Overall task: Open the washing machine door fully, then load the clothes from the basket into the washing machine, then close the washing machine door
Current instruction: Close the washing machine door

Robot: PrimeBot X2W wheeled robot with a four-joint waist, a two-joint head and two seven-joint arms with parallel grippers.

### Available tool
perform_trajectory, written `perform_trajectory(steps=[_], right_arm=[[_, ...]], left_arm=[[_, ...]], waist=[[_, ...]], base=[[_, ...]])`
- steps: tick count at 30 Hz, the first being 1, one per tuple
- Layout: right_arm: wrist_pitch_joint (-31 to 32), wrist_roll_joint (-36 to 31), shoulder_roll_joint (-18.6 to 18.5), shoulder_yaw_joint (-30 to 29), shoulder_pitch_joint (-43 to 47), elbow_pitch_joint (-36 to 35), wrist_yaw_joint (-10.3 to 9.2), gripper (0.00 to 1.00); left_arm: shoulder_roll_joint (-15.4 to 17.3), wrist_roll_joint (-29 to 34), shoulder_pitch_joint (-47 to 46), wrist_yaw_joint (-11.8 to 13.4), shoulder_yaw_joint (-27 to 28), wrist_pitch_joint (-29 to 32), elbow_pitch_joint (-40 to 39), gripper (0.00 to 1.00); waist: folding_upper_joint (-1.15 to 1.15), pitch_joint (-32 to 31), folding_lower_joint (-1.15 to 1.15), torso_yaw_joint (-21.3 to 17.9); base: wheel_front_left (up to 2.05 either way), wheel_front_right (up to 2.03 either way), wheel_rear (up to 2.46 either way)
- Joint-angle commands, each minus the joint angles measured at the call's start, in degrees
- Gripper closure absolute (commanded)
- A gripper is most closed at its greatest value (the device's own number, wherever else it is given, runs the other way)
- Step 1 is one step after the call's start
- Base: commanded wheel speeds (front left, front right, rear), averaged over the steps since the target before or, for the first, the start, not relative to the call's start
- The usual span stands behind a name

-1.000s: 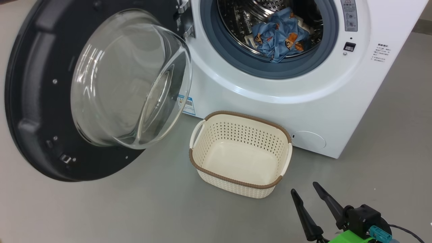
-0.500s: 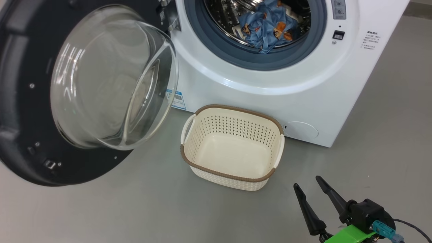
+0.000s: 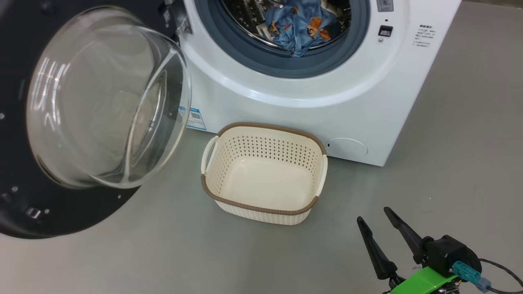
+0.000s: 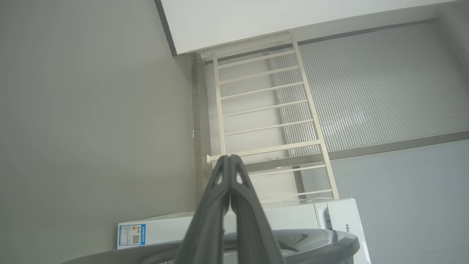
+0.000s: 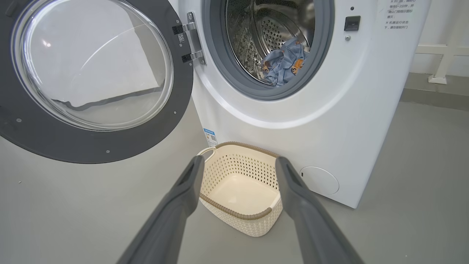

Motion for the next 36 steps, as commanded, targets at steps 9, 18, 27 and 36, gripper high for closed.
perform_trajectory(steps=[9, 18, 27, 36], right_arm=[[-0.7, 0.8, -0.8, 1.9, -1.4, -1.2, 0.35, 0.00], [-0.7, 1.1, -0.7, 2.4, -1.3, -0.9, 0.35, 0.00], [-0.7, 1.3, -0.8, 2.6, -1.6, -0.6, 0.35, 0.00], [-0.7, 1.5, -0.2, 2.1, -1.1, -0.4, 0.35, 0.00]], left_arm=[[3.0, -2.5, -1.3, -0.4, -0.4, 6.9, -2.3, 1.00], [1.8, -3.8, -0.6, -0.4, -1.6, 11.1, -3.4, 1.00], [1.2, -2.8, -1.3, -0.4, -4.7, 14.3, -4.1, 1.00], [0.0, -5.3, 0.4, -0.4, -7.2, 22.5, -7.7, 1.00]], waist=[[0.00, -0.4, 0.00, -2.0], [0.00, -0.8, 0.00, -3.1], [0.00, -0.6, 0.00, -3.8], [0.00, -0.3, 0.00, -3.5]], base=[[0.00, 0.00, 0.00], [0.00, 0.00, 0.00], [0.00, 0.00, 0.00], [0.00, 0.00, 0.00]])
